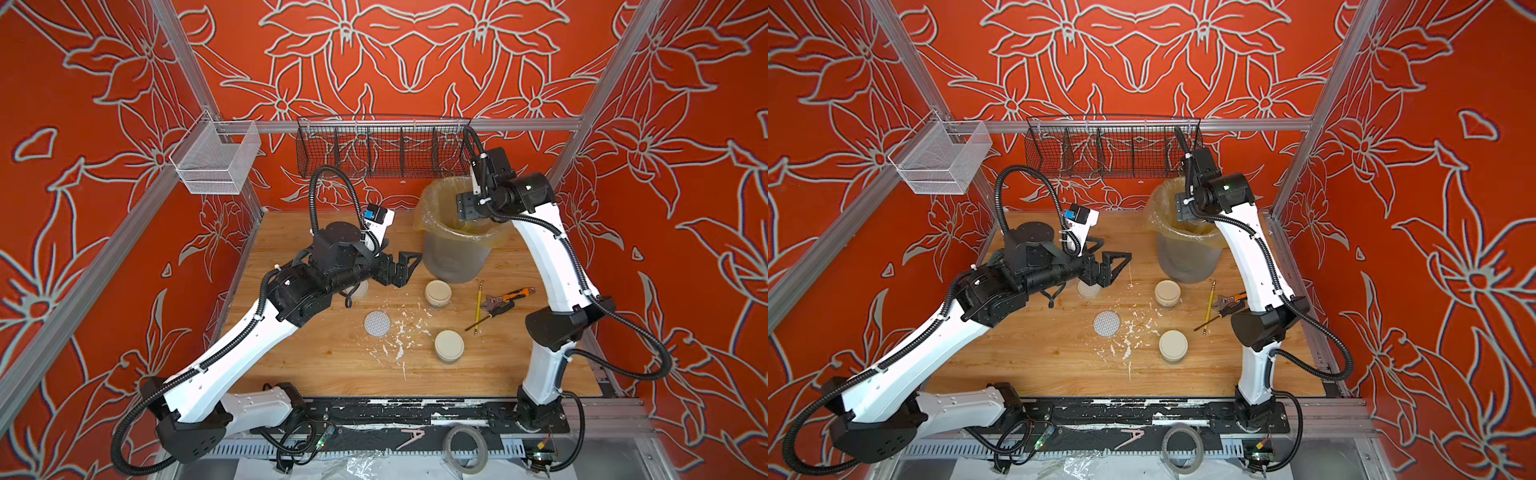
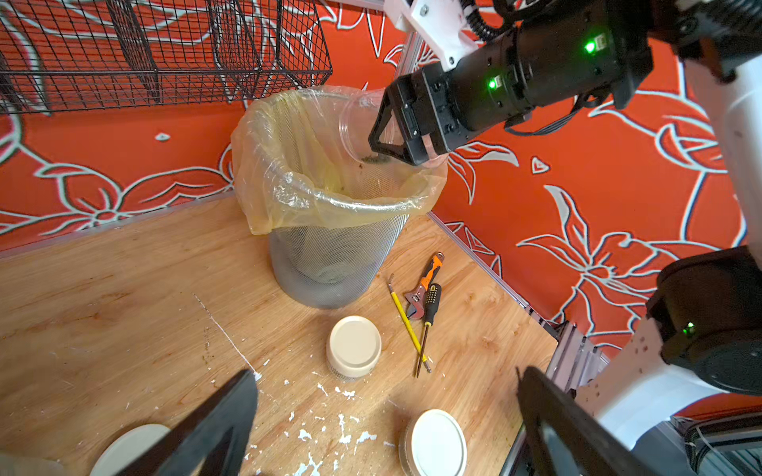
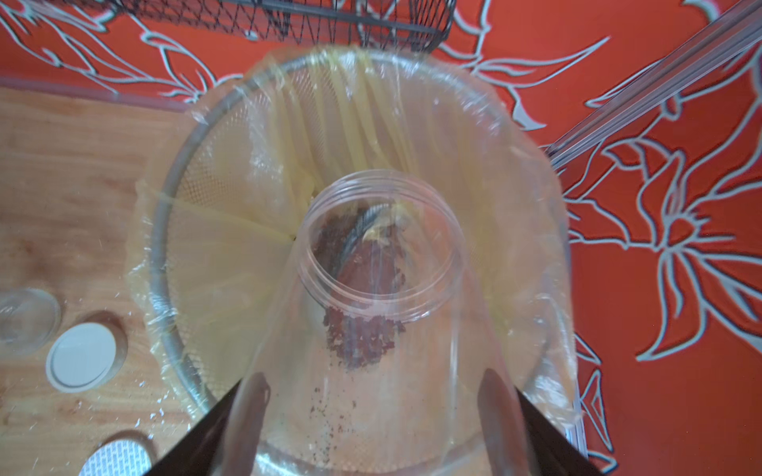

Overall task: Empty moldy tea leaves from jars
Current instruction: Pour the moldy tea leaves from the jar into the trash bin.

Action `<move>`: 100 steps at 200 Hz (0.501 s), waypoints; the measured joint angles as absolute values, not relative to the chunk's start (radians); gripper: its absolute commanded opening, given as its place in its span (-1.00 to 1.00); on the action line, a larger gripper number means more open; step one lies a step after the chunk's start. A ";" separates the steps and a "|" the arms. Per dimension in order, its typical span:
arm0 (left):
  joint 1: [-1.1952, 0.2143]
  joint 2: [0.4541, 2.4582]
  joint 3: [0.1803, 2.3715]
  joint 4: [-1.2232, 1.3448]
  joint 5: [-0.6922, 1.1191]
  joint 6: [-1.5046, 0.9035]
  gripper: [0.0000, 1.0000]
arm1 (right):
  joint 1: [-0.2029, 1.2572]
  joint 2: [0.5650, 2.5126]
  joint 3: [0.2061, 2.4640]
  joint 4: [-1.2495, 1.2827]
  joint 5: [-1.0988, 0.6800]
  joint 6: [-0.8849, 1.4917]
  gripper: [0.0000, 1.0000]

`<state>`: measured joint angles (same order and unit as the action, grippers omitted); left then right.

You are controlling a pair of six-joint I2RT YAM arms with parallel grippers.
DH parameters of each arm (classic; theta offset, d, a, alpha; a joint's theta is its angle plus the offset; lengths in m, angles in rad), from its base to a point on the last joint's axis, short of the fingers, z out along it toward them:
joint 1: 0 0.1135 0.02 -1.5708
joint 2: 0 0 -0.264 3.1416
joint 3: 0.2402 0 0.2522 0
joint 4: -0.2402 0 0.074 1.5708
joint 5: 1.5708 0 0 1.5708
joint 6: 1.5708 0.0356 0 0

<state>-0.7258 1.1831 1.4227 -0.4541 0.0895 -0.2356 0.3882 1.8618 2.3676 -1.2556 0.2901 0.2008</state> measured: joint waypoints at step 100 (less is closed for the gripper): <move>-0.726 1.176 1.408 -0.450 0.091 -0.235 0.95 | 0.385 2.048 2.508 -1.365 0.285 0.200 -0.81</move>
